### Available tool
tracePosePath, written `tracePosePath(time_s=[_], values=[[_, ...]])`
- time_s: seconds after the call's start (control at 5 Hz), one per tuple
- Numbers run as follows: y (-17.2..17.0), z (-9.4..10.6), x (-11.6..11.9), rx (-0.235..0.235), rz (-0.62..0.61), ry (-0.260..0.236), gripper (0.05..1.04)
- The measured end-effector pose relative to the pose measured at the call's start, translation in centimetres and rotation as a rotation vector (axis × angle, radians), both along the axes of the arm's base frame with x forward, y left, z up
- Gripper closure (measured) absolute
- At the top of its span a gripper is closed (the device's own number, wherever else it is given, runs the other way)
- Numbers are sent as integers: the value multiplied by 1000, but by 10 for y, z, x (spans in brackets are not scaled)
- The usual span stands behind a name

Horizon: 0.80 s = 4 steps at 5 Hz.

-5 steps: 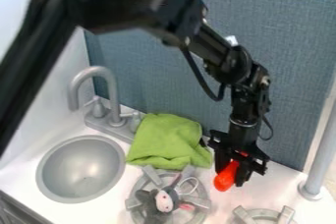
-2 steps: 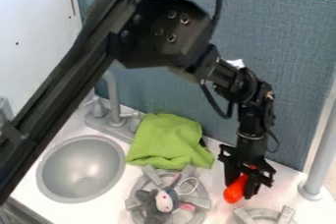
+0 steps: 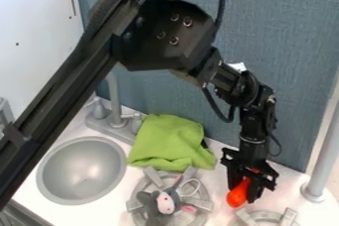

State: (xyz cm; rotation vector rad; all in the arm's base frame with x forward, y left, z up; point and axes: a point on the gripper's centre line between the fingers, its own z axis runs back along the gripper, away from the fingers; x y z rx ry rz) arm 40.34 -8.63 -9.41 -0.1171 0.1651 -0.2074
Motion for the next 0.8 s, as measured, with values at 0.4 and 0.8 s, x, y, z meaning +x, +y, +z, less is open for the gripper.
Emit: tracePosePath(time_s=[0.4,0.8], values=[[-1,-4,-7,-11,7,18,77],[9,47,-23,8,39,-89,83]])
